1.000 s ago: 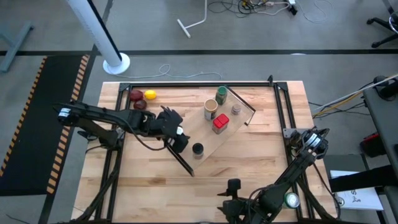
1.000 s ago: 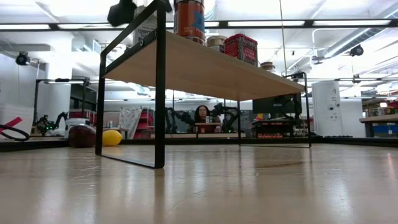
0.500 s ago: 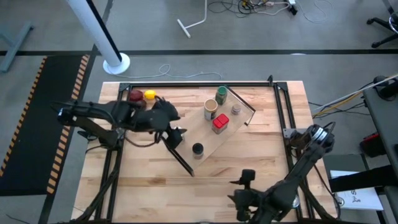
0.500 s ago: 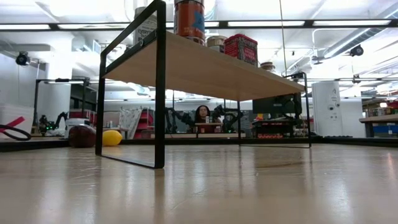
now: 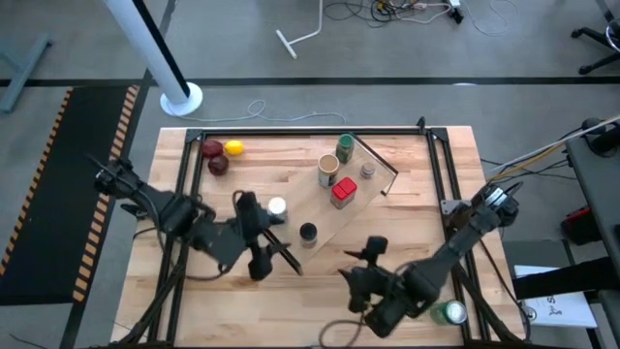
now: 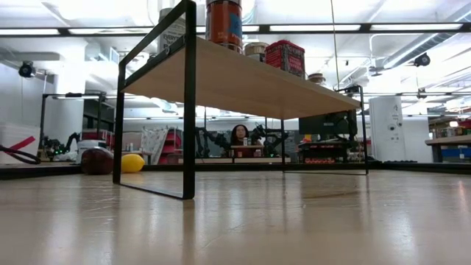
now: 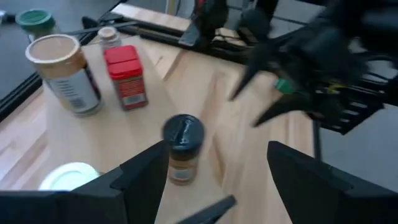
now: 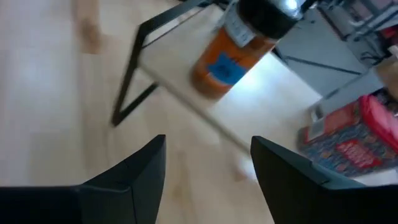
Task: Shelf spices
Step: Adjust the black seasoning bottle on the shelf
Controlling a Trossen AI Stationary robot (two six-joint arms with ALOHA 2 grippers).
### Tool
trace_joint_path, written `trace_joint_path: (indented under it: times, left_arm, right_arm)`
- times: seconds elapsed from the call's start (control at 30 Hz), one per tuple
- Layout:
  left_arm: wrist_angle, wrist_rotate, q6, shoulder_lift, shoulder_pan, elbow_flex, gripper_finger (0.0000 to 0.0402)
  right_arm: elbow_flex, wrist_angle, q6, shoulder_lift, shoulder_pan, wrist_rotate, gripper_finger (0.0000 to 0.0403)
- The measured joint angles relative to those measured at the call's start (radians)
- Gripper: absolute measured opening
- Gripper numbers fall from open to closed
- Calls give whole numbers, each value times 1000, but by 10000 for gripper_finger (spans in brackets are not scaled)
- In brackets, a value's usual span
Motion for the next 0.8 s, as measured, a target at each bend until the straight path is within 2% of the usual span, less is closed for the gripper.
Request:
trace_joint_path:
  times: [0.3,0.8]
  left_arm:
    - [1,-28,-62,1,-109,0,255]
    - [0,-44,-105,1,-156,0,244]
  right_arm:
    - [0,197,-227,-6,-136,-68,211]
    - [-4,262,-292,-6,-230,-87,201]
